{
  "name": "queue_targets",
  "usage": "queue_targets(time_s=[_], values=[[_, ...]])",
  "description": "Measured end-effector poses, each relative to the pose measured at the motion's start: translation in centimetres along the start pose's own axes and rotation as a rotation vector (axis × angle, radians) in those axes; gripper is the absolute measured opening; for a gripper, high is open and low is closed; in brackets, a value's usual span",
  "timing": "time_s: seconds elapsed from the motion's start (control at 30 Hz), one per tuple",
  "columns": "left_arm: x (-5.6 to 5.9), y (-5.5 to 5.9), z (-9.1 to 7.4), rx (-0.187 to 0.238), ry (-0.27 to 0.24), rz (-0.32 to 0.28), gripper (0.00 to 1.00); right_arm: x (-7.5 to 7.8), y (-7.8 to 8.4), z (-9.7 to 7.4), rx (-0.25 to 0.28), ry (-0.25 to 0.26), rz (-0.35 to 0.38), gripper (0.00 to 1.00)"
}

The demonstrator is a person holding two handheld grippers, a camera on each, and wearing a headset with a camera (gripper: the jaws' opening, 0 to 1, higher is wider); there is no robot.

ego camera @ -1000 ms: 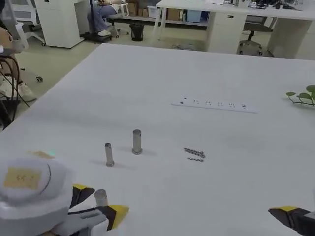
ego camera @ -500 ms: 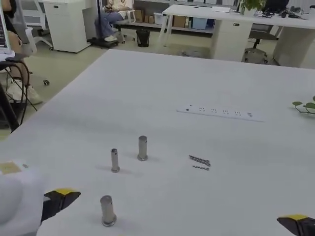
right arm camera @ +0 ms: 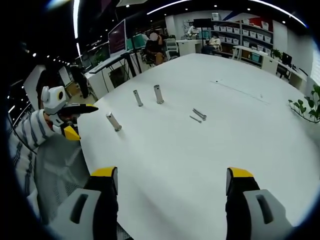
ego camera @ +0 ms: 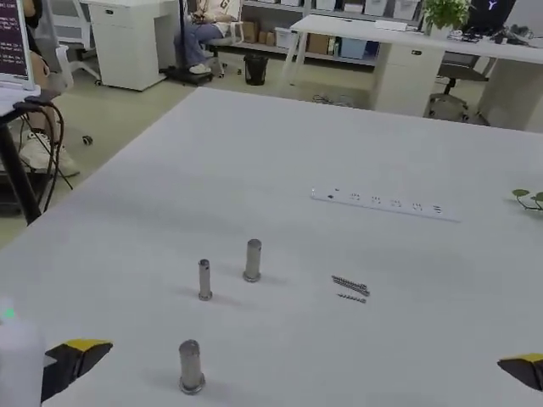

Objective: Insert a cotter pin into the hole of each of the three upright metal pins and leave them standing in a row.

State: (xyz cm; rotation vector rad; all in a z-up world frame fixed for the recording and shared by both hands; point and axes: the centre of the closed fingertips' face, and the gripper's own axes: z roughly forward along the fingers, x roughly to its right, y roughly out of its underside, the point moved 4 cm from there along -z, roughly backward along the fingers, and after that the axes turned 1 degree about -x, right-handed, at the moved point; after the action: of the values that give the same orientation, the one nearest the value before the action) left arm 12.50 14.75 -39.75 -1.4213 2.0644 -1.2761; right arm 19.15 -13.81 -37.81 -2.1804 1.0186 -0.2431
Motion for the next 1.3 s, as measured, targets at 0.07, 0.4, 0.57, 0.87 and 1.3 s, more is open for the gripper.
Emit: queue_targets(time_s=[0.07,0.4,0.57,0.87,1.3], values=[[0.0,0.2,-0.1,0.000,-0.001,-0.005,0.99,0.7,-0.9,-0.1,0.005,0.009,-0.020,0.87],[-0.1,0.1,-0.2,0.019,-0.013,-0.030,0.99,4.1,-5.3,0.0,-0.008,0.026,-0.139,0.81],[0.0,0.1,-0.2,0.017,-0.018,-0.041,0.99,5.5,-7.1,0.9,-0.034,0.027,-0.203,0.80],[-0.2,0.3,-0.2,0.006,-0.030,-0.058,0.97,6.9,-10.0,2.7,-0.074,-0.010,-0.311,0.71],[-0.9,0.1,-0.1,0.018,-0.066,-0.083,0.96,8.4,-11.5,7.2,-0.230,-0.032,-0.495,0.45]])
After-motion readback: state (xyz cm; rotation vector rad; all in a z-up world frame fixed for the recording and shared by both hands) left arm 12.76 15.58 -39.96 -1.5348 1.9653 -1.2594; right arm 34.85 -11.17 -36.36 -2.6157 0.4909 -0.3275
